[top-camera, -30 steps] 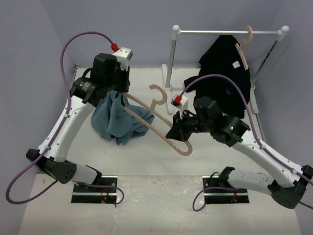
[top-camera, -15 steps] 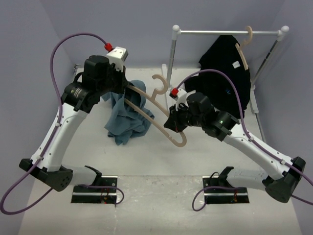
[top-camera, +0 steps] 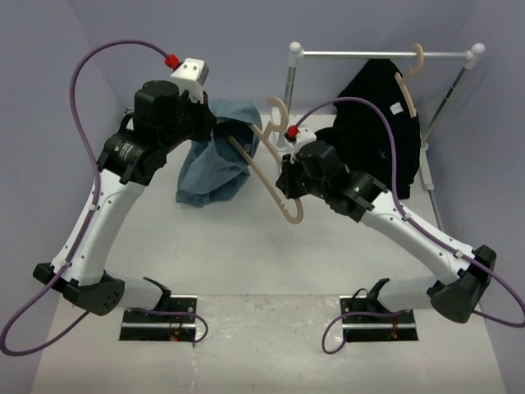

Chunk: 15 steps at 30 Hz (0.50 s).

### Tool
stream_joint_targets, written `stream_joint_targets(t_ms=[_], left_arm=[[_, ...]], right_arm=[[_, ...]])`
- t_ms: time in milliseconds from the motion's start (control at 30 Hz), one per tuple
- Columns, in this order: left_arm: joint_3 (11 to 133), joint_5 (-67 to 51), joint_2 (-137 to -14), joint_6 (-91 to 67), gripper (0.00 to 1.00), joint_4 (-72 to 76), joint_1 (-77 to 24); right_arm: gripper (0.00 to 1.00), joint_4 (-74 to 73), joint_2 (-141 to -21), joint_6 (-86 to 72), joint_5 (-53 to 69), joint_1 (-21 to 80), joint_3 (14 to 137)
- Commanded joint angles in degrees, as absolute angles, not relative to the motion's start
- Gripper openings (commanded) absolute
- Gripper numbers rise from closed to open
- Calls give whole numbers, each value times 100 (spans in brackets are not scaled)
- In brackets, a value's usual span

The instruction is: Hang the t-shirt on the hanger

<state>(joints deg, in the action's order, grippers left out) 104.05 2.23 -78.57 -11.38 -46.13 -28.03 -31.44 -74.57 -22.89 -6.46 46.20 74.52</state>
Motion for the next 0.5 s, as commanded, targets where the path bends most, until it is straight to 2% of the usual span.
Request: stream_joint_targets(t_ms=[0, 167, 300, 467], left_arm=[[10377, 1476, -7616, -1844, 0, -3819, -2874], [10270, 1372, -7882, -2080, 0, -3453, -2874], [10206, 981, -8074, -2230, 0, -3325, -2874], [10115, 1520, -8213, -2279, 0, -3330, -2874]], right_arm=[[0, -3330, -7590, -2277, -924, 4638, 7874], [0, -3152, -6806, -2351, -653, 4667, 7137], [0, -3510, -6917, -2233, -584, 4667, 7542], [0, -3645, -6762, -2366, -690, 4667, 7555]])
